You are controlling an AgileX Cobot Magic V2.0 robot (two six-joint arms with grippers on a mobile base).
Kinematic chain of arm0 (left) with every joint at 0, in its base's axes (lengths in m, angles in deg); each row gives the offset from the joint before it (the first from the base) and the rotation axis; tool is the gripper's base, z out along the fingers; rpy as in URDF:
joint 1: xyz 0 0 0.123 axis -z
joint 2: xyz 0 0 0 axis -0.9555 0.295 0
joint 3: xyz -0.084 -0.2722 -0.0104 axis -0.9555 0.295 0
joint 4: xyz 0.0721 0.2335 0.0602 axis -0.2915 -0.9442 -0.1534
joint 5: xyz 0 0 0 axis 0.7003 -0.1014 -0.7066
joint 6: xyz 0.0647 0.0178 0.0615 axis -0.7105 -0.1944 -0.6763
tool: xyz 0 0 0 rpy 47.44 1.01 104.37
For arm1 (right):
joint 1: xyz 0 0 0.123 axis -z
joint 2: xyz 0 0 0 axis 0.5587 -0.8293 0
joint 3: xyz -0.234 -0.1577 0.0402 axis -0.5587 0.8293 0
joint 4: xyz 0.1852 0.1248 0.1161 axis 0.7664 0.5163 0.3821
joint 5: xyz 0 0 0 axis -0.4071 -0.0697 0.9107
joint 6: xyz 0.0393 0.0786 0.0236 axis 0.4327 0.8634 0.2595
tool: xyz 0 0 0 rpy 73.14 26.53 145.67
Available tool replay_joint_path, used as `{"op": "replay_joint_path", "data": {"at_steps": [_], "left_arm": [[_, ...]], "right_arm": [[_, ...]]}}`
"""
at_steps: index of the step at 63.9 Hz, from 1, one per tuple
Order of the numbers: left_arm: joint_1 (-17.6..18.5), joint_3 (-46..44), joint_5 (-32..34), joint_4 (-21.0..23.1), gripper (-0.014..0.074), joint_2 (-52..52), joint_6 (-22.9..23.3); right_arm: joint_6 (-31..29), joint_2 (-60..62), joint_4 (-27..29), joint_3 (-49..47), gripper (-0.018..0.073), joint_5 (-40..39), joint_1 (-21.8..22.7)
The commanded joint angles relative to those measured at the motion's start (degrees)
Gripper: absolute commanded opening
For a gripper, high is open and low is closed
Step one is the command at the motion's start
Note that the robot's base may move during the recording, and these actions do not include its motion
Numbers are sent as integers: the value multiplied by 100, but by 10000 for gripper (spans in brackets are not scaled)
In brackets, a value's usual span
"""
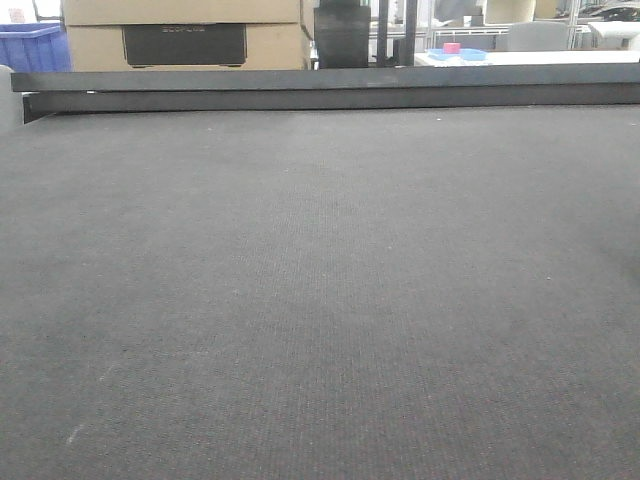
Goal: Place valve from conveyor to right shelf box
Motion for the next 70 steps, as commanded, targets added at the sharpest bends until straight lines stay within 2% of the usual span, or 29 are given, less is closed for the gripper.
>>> {"op": "replay_joint_path", "data": {"at_steps": [1, 70], "left_arm": [[42, -40, 325, 45, -111, -38, 27], [42, -40, 335, 45, -111, -38, 27]], "right_arm": [[-19, 42, -6, -101, -153, -467, 5], [-19, 42, -6, -101, -153, -490, 5]]}}
